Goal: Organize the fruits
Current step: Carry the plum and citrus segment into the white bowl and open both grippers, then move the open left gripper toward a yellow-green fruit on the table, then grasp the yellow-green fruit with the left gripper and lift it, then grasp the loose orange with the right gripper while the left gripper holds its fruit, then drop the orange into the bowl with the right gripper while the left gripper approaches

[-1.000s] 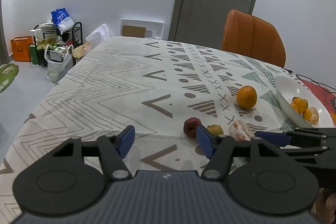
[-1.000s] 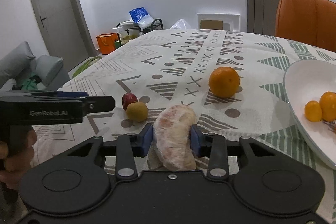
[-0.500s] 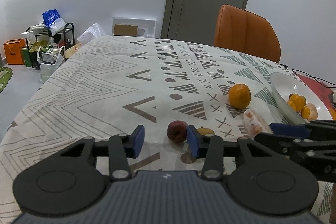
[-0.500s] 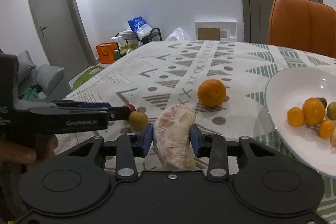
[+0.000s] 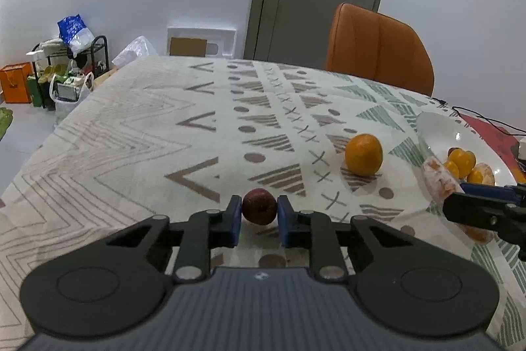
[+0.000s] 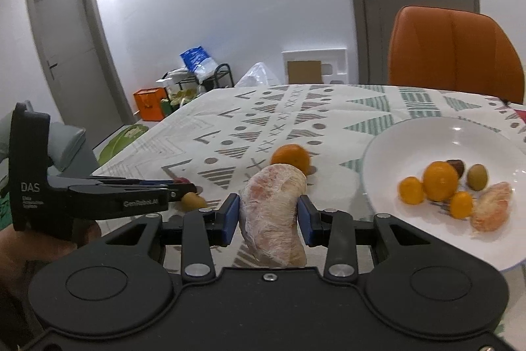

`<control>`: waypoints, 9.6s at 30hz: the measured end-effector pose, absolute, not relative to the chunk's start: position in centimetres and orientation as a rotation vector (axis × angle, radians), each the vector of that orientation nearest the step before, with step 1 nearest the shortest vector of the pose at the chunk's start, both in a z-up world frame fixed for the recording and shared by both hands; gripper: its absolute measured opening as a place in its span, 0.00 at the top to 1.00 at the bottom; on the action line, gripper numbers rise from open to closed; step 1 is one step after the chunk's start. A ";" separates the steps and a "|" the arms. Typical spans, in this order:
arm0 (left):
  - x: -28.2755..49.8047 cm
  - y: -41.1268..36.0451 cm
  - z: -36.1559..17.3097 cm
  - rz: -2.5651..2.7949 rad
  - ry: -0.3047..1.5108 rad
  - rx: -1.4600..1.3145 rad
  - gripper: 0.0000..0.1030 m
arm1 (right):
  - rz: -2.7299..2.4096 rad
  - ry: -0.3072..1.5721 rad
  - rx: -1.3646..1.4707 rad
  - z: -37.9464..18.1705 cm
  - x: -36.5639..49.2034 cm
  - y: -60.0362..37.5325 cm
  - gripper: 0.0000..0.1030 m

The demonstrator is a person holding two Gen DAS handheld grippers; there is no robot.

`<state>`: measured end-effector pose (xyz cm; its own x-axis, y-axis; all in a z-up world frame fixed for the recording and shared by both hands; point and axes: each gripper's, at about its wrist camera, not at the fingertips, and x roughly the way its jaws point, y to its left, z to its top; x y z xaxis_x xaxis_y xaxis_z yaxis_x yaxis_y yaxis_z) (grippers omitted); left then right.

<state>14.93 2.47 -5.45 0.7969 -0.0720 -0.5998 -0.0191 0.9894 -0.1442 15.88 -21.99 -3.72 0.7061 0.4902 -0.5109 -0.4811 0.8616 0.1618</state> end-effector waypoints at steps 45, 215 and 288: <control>15.5 -5.3 -1.1 -0.174 0.545 -0.083 0.79 | 0.291 0.502 0.121 -3.3 17.1 -32.2 0.65; 11.5 8.9 -4.0 0.152 0.576 -0.238 0.74 | 0.541 0.543 -0.130 -4.8 22.4 -16.2 0.23; 14.6 -10.7 -0.9 -0.224 0.530 -0.046 0.74 | 0.205 0.437 0.043 -4.3 14.0 -37.1 0.08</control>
